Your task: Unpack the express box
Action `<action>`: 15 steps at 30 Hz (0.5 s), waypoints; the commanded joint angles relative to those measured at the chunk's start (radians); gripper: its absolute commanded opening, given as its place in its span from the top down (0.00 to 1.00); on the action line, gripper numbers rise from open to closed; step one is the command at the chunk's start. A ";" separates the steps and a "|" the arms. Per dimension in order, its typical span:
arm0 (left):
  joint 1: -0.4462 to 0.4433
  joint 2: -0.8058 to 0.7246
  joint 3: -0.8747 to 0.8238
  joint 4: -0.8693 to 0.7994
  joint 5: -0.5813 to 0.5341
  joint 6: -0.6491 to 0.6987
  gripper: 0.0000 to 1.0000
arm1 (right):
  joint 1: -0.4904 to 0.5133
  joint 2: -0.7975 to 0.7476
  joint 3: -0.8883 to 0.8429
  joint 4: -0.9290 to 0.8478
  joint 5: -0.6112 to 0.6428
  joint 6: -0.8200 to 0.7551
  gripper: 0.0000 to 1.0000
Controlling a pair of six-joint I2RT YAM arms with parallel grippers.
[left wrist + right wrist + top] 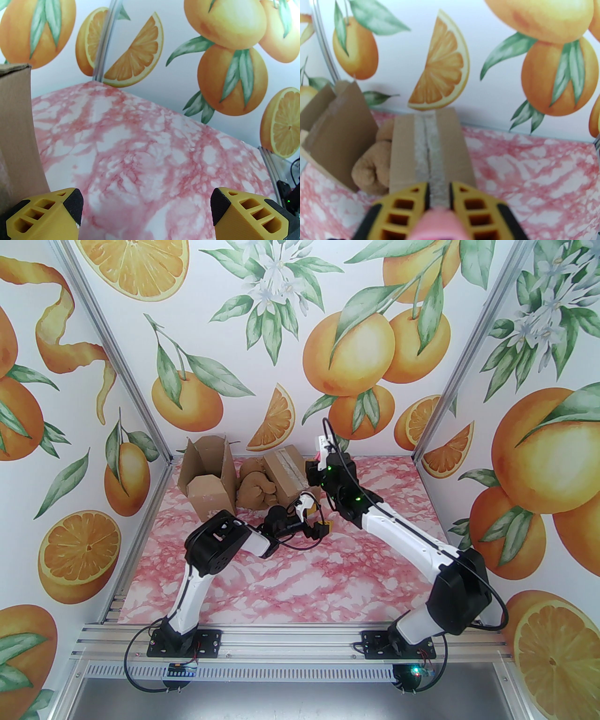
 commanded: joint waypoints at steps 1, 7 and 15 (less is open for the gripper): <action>-0.013 -0.122 -0.024 -0.018 0.068 0.059 0.06 | -0.014 -0.045 0.058 -0.025 0.030 0.027 1.00; -0.008 -0.324 -0.023 -0.221 0.191 0.116 0.07 | -0.077 -0.112 0.025 -0.127 0.087 0.110 1.00; 0.067 -0.359 0.492 -1.217 0.070 0.338 0.07 | -0.091 -0.274 -0.270 -0.147 0.138 0.195 1.00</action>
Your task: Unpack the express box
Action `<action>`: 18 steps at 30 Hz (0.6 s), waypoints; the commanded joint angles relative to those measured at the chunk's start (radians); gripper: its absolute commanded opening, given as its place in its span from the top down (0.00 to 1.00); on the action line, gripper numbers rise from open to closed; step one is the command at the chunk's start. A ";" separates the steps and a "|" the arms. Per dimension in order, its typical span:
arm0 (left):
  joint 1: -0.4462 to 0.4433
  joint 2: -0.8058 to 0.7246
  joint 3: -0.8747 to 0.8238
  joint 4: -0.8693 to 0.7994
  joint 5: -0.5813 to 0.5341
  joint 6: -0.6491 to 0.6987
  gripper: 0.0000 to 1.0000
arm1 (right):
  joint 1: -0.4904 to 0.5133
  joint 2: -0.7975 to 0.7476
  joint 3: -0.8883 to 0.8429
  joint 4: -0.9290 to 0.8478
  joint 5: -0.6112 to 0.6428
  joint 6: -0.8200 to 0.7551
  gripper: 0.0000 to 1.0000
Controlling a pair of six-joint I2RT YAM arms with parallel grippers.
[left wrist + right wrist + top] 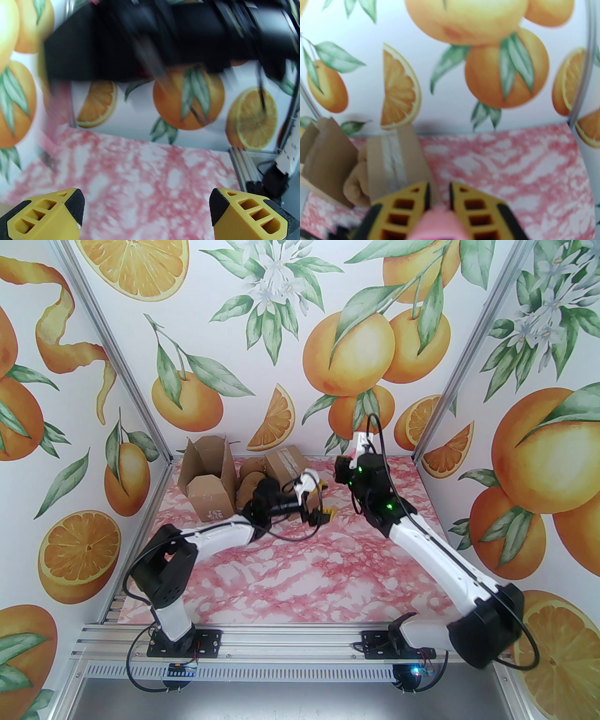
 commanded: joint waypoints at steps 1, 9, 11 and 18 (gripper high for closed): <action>0.057 0.051 0.224 -0.505 -0.085 0.100 0.07 | 0.003 -0.030 -0.102 -0.046 0.031 0.080 1.00; 0.215 0.304 0.649 -0.716 -0.185 -0.010 0.05 | 0.077 0.084 -0.175 0.022 0.032 0.165 1.00; 0.245 0.354 0.715 -0.739 -0.189 -0.032 0.04 | 0.085 0.109 -0.179 0.053 0.027 0.176 1.00; 0.359 0.559 0.968 -0.883 -0.172 -0.061 0.02 | 0.083 0.260 -0.142 0.143 0.002 0.201 1.00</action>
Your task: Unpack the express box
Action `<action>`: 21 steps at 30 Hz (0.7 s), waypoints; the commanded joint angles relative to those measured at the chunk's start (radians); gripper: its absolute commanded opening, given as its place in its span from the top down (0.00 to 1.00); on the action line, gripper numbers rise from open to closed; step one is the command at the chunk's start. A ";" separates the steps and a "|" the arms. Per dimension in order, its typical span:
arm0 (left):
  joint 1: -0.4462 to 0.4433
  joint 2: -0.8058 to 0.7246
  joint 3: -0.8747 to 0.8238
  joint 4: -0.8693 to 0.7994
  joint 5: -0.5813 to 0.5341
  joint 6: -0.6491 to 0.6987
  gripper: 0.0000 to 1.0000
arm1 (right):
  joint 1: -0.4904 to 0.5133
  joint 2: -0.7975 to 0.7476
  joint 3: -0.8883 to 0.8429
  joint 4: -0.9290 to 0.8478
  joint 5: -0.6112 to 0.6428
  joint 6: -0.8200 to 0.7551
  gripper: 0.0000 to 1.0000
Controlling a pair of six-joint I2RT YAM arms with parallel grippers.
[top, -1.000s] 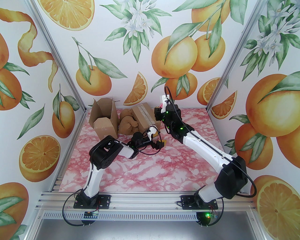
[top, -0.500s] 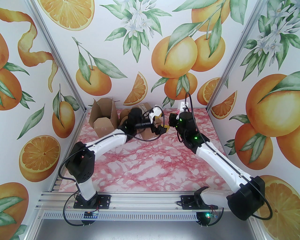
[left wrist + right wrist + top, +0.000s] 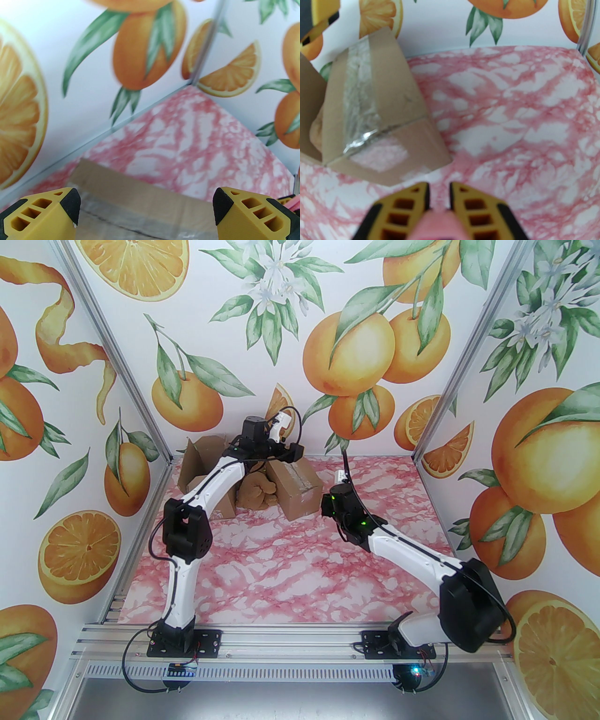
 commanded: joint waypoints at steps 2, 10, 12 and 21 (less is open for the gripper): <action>0.063 0.125 0.173 -0.159 0.026 -0.032 0.02 | -0.014 0.108 0.064 0.090 -0.022 0.027 1.00; 0.104 0.187 0.211 -0.184 0.178 0.000 0.02 | -0.055 0.246 0.197 0.088 -0.052 0.032 1.00; 0.107 0.190 0.211 -0.199 0.233 0.002 0.02 | -0.065 0.261 0.218 0.087 -0.050 0.026 1.00; 0.116 0.035 -0.022 -0.140 0.339 -0.023 0.05 | -0.109 0.291 0.270 0.064 -0.046 0.003 1.00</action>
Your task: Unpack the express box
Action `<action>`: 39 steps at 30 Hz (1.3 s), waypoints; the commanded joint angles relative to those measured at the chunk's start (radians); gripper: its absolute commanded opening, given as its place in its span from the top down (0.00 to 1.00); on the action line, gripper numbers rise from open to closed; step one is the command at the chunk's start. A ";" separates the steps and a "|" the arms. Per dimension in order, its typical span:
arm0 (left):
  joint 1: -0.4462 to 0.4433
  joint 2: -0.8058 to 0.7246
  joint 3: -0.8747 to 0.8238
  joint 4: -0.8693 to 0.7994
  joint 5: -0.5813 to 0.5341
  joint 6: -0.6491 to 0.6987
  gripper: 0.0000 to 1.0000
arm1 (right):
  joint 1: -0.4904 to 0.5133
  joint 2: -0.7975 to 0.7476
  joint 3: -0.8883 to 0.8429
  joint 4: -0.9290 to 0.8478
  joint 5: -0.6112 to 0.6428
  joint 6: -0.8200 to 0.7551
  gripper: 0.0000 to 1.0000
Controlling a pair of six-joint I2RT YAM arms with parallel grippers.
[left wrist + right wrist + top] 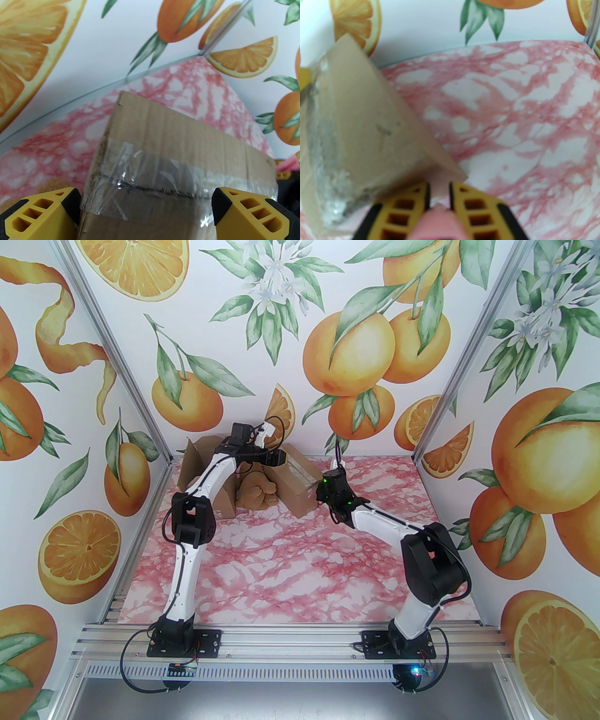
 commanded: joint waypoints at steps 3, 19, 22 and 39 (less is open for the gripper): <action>-0.001 -0.225 -0.277 0.117 0.117 -0.051 0.05 | -0.020 0.036 0.065 0.029 -0.015 -0.026 1.00; -0.075 -0.518 -0.693 0.201 0.104 -0.122 0.07 | -0.107 0.063 0.083 0.087 -0.132 -0.063 1.00; -0.081 -0.602 -0.798 0.223 0.066 -0.119 0.07 | -0.108 0.063 0.080 0.083 -0.152 -0.078 1.00; -0.127 -0.928 -1.019 0.203 -0.140 0.317 0.04 | -0.189 -0.017 -0.017 0.090 -0.243 -0.065 1.00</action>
